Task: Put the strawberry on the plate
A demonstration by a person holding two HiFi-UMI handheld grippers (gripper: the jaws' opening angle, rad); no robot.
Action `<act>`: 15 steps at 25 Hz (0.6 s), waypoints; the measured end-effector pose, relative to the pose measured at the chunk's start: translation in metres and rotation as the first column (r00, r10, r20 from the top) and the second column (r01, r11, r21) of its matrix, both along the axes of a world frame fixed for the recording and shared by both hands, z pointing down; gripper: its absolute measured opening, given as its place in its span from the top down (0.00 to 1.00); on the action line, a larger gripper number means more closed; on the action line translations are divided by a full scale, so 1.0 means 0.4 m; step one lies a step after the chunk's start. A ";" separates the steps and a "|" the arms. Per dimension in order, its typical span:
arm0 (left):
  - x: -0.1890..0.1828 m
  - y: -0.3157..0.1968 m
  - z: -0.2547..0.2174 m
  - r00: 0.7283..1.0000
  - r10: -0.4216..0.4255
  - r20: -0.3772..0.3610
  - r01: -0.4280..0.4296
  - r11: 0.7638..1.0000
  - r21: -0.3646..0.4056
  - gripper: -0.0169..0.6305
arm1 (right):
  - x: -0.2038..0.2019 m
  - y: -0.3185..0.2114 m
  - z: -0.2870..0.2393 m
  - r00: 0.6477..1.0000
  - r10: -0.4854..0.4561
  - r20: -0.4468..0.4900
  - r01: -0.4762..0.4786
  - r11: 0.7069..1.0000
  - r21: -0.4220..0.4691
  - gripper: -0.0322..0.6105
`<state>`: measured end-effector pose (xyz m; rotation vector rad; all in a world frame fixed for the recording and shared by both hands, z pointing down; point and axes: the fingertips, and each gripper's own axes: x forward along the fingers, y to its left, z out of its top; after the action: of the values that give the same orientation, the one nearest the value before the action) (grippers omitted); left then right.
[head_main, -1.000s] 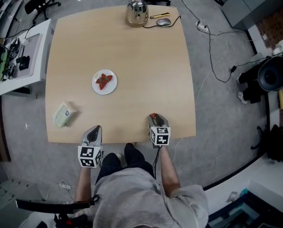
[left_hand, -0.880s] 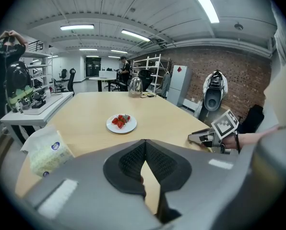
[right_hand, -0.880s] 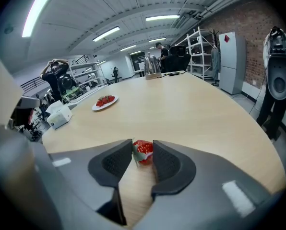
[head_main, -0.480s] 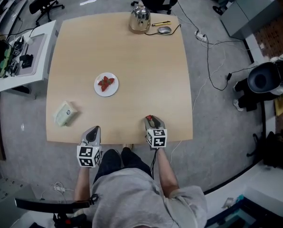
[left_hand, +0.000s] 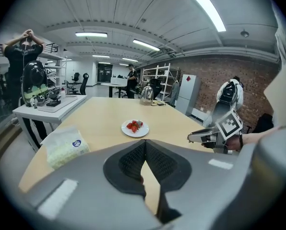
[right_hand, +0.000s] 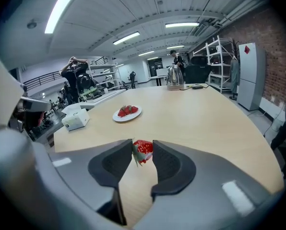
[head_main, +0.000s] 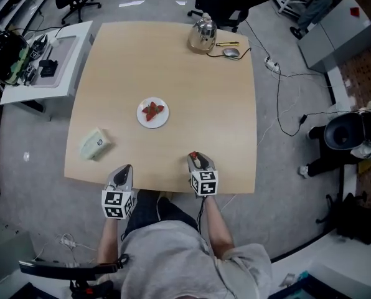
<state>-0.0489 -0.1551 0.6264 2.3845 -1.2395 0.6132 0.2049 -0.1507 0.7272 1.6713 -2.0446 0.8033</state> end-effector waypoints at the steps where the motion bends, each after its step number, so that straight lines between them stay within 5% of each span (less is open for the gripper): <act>1: -0.012 -0.005 0.002 1.000 -0.012 -0.005 0.012 1.000 -0.001 0.94 | -0.014 -0.013 -0.003 1.000 -0.015 -0.003 0.015 1.000 0.002 0.74; 15: -0.106 -0.109 0.049 0.996 -0.077 -0.033 0.077 0.997 -0.024 0.94 | -0.153 -0.207 -0.009 0.989 -0.148 -0.032 0.148 0.989 0.013 0.73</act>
<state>-0.0911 -0.1988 0.6460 2.3075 -1.2969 0.5582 0.1439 -0.2337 0.7234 1.5090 -2.1293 0.7098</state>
